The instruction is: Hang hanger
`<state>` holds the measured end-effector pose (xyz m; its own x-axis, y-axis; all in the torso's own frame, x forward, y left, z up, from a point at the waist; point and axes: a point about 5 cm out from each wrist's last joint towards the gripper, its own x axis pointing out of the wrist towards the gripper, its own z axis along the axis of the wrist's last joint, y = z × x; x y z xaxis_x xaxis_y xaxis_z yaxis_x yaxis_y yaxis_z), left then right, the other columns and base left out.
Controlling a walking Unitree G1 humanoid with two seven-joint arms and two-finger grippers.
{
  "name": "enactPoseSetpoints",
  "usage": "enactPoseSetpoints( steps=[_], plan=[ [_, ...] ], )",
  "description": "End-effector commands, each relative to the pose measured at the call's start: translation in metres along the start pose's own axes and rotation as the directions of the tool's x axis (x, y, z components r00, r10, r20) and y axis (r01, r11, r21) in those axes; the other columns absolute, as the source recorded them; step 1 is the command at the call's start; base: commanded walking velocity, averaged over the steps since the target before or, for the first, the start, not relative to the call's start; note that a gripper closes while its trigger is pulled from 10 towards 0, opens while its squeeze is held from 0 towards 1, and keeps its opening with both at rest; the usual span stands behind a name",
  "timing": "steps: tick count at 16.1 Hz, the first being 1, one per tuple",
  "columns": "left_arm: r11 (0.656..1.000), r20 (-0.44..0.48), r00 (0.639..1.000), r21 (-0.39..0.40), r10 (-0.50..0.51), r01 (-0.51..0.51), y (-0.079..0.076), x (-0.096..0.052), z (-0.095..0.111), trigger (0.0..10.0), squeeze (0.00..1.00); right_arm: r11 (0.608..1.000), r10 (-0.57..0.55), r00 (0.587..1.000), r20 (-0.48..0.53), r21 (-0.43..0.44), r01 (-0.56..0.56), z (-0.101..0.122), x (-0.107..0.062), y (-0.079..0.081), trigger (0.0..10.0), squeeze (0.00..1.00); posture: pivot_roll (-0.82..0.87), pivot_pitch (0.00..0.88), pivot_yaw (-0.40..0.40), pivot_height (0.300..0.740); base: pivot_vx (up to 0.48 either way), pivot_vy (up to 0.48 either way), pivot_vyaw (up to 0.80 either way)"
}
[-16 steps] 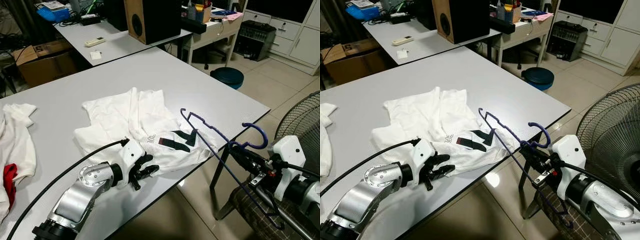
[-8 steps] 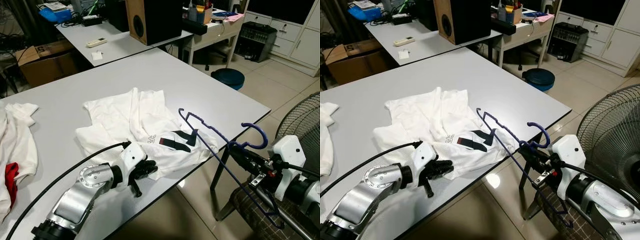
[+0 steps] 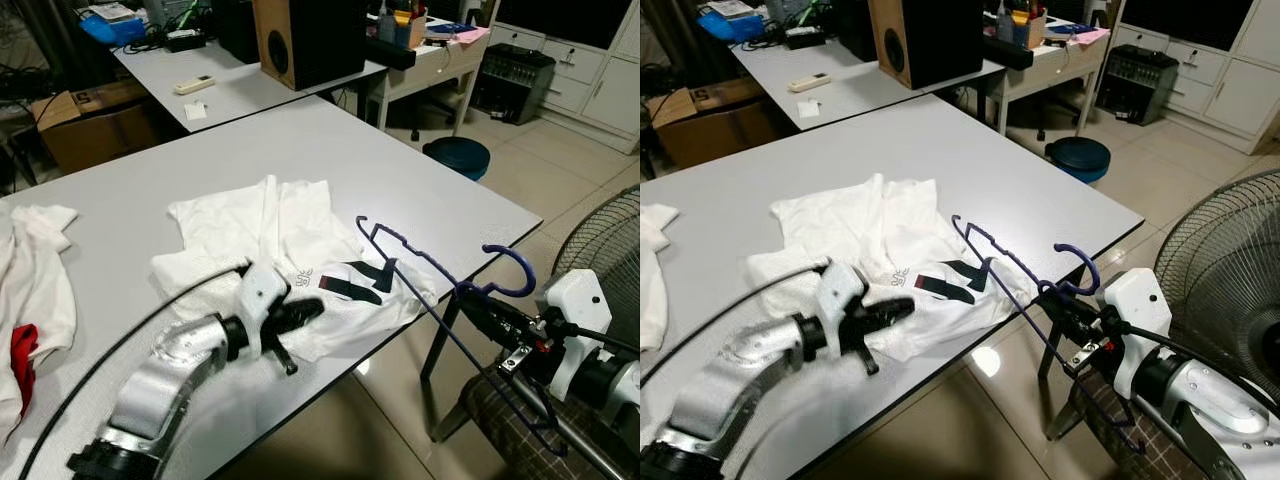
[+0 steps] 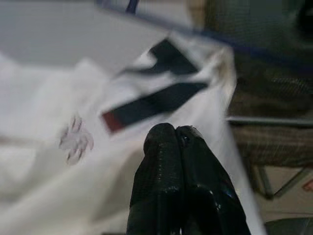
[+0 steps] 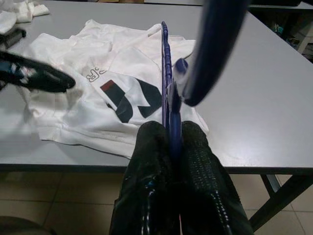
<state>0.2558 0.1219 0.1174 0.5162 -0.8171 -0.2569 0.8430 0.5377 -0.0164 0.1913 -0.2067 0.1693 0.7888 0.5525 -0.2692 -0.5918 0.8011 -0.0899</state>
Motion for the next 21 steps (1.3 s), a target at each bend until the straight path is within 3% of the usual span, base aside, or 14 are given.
enactPoseSetpoints(
  steps=[1, 5, 9, 11, 12, 13, 14, 15, 21],
  plan=[
    [0.997, -0.027, 0.997, 0.012, -0.078, 0.079, -0.006, -0.004, -0.001, 10.0, 1.00, 0.999, 0.031, 0.999, 0.018, -0.014, -0.031, 0.005, 0.000, 0.003, 10.0, 0.00, -0.05, 0.000, 0.051, 0.740, 0.000, 0.000, 0.00],
    [0.988, -0.189, 0.975, 0.081, -0.114, 0.132, -0.009, -0.006, -0.021, 10.0, 1.00, 0.999, 0.048, 0.999, 0.005, -0.018, -0.048, 0.004, -0.001, 0.003, 10.0, 0.00, -0.05, 0.000, 0.057, 0.740, 0.000, 0.000, 0.00],
    [0.987, -0.219, 0.971, 0.102, -0.097, 0.122, -0.006, -0.007, -0.024, 10.0, 1.00, 0.999, 0.050, 0.999, 0.002, -0.018, -0.050, 0.004, -0.002, 0.002, 10.0, 0.00, -0.05, 0.000, 0.057, 0.740, 0.000, 0.000, 0.00],
    [0.983, -0.271, 0.961, 0.156, -0.054, 0.099, -0.002, -0.006, -0.030, 10.0, 1.00, 0.998, 0.052, 0.999, -0.001, -0.017, -0.052, 0.004, -0.002, 0.003, 10.0, 0.00, -0.06, 0.000, 0.060, 0.740, 0.000, 0.000, 0.00],
    [0.983, -0.311, 0.950, 0.168, -0.023, 0.079, 0.002, -0.006, -0.036, 10.0, 0.00, 0.998, 0.056, 0.998, -0.005, -0.017, -0.056, 0.003, -0.002, 0.004, 10.0, 0.00, -0.06, 0.000, 0.061, 0.740, 0.000, 0.000, 0.00],
    [0.983, -0.321, 0.947, 0.164, -0.020, 0.076, 0.002, -0.006, -0.037, 10.0, 0.00, 0.998, 0.058, 0.998, -0.006, -0.018, -0.058, 0.003, -0.002, 0.004, 10.0, 0.00, -0.06, 0.000, 0.061, 0.740, 0.000, 0.000, 0.00],
    [0.986, -0.323, 0.946, 0.153, -0.016, 0.069, 0.003, -0.006, -0.038, 4.2, 0.00, 0.998, 0.059, 0.998, -0.006, -0.018, -0.060, 0.003, -0.002, 0.004, 10.0, 0.00, -0.06, 0.000, 0.064, 0.740, 0.000, 0.000, 0.00],
    [0.986, -0.328, 0.944, 0.141, -0.041, 0.092, 0.002, -0.007, -0.040, 0.0, 0.00, 0.998, 0.060, 0.998, -0.008, -0.020, -0.060, 0.003, -0.002, 0.004, 10.0, 0.00, -0.06, 0.000, 0.063, 0.740, 0.000, 0.000, 0.00],
    [0.986, -0.315, 0.948, 0.133, -0.050, 0.096, 0.002, -0.005, -0.041, 0.0, 0.00, 0.998, 0.056, 0.998, -0.007, -0.020, -0.056, 0.002, -0.002, 0.003, 10.0, 0.00, -0.06, 0.000, 0.064, 0.740, 0.000, 0.000, 0.00]
  ],
)
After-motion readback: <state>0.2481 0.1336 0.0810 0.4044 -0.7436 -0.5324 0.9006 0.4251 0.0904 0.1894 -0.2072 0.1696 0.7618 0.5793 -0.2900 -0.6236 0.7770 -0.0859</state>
